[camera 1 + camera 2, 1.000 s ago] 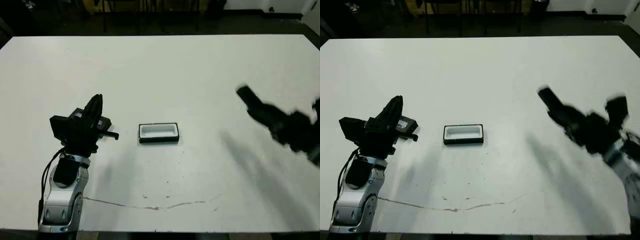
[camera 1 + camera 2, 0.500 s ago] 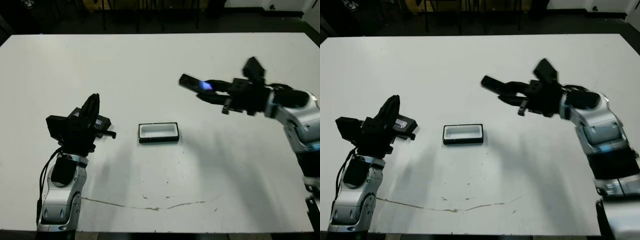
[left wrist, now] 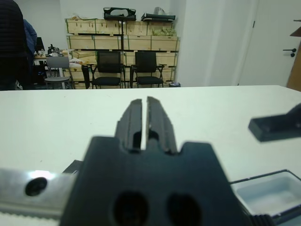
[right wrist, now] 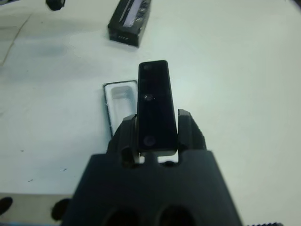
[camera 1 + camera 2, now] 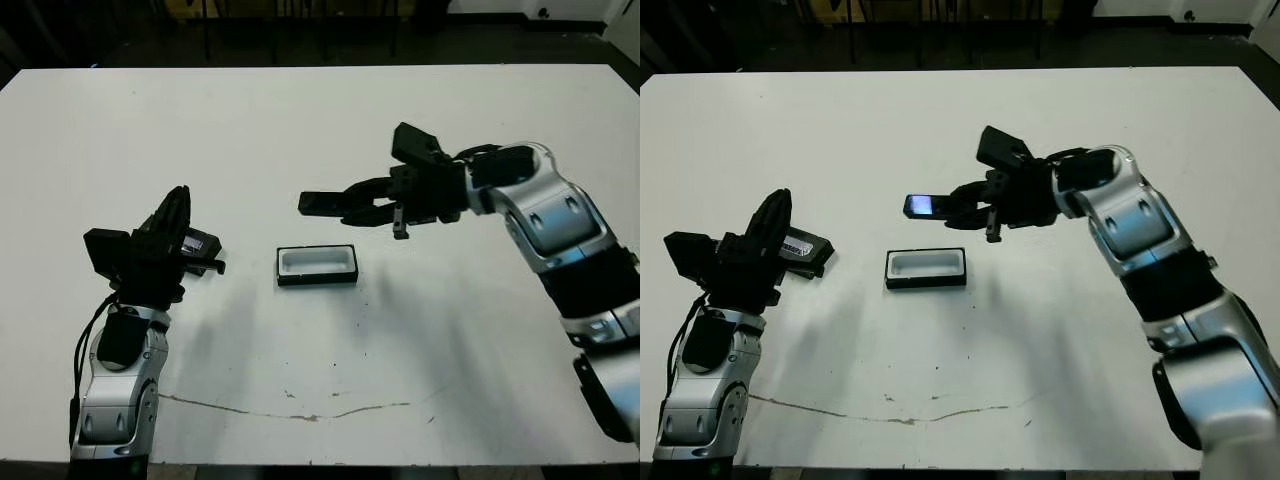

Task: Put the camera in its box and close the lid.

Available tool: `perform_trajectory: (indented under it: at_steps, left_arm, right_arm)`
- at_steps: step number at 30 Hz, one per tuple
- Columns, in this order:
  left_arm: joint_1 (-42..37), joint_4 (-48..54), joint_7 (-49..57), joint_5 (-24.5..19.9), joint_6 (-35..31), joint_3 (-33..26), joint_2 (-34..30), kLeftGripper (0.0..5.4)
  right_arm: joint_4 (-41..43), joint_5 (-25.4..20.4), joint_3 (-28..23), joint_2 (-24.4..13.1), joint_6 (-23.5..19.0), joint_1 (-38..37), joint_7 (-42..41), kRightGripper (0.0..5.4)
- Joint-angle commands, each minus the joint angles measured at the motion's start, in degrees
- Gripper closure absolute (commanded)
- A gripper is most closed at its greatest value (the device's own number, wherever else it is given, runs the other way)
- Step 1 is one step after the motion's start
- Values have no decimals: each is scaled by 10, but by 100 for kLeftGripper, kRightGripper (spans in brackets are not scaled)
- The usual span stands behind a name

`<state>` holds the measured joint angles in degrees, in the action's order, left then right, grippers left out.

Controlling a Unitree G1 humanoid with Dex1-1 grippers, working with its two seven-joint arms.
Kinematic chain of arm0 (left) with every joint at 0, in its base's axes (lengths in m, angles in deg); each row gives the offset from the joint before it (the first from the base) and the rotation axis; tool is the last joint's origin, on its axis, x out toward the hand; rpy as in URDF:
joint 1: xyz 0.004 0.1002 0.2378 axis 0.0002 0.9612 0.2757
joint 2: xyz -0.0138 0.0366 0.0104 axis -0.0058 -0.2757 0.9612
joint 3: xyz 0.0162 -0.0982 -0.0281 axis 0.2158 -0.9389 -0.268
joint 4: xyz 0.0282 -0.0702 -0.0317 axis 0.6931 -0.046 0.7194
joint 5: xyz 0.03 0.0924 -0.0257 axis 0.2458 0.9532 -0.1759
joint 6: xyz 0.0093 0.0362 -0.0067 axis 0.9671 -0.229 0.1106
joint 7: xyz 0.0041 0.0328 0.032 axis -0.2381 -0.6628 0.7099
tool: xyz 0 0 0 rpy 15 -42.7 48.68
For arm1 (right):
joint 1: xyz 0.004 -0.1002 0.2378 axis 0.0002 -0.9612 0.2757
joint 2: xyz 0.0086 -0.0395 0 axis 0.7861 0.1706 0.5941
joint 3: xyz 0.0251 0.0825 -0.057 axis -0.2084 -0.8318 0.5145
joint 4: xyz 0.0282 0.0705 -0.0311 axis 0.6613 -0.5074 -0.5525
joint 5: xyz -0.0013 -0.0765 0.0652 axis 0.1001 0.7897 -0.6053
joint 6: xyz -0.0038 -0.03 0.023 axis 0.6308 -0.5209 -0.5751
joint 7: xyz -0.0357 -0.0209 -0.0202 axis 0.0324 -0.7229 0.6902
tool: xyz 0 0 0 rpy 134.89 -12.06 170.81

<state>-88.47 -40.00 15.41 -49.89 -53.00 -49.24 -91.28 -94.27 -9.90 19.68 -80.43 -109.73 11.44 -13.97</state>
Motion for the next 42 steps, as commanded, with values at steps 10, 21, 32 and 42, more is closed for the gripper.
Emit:
perform_trajectory:
  at_steps: [10, 21, 32, 42]
  left_arm:
    - [4, -2, 1, 12, -16, 8, -4, 540]
    - [10, -4, 3, 13, -8, 12, -2, 540]
    - [13, 0, 4, 12, -10, 14, 0, 540]
    - [14, -1, 7, 14, -7, 15, 3, 540]
  right_arm:
    - [-61, 41, 38, 28, 42, 19, -51, 473]
    - [-88, 67, 54, 47, 68, 14, -82, 473]
    - [-93, 91, 76, 59, 39, 12, -93, 473]
    - [-94, 120, 85, 66, 47, 6, -81, 473]
